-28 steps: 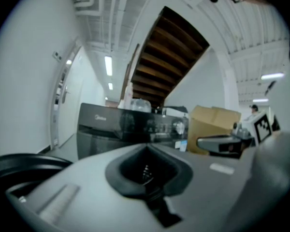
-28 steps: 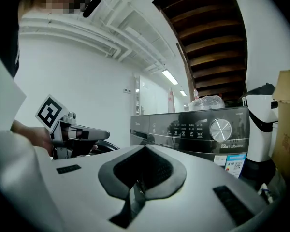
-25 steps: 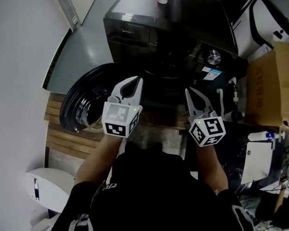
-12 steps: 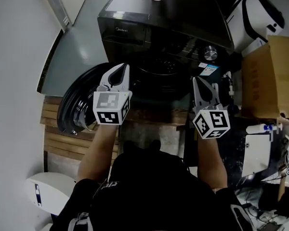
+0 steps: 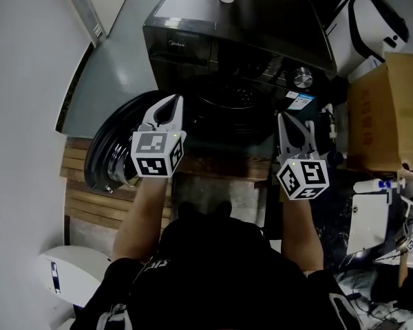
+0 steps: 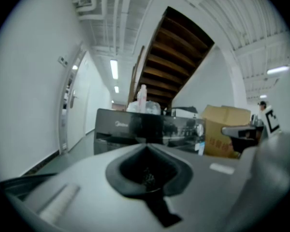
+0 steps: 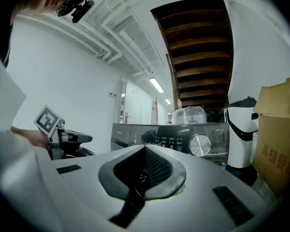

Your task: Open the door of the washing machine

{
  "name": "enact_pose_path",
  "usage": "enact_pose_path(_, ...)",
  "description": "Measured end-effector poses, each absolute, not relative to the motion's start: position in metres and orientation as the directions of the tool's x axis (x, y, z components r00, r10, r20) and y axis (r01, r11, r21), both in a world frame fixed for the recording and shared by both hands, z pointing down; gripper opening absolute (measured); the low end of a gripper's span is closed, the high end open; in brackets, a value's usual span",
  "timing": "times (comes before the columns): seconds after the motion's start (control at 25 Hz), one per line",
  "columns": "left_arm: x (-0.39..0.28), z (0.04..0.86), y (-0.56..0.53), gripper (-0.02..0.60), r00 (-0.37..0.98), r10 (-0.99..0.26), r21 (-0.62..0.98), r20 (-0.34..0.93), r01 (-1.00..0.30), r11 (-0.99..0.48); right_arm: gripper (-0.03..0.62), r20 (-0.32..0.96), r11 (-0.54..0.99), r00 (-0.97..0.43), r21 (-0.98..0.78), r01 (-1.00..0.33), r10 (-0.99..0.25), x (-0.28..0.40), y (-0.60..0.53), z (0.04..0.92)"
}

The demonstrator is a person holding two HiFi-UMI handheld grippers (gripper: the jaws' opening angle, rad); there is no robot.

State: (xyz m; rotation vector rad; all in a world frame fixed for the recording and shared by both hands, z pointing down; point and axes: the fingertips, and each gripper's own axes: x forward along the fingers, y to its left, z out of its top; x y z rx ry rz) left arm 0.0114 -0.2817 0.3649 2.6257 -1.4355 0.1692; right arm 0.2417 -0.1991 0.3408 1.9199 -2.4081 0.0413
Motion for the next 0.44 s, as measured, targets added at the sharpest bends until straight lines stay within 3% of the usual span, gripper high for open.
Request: enact_pose_path(0.44, 0.011, 0.367, -0.282, 0.008, 0.533, -0.829, 0.064, 0.173, -0.846, -0.53, -0.009, 0.014, 0.202, -0.201, 0.048, -0.978, -0.979, 0.247, -0.214, 0.324)
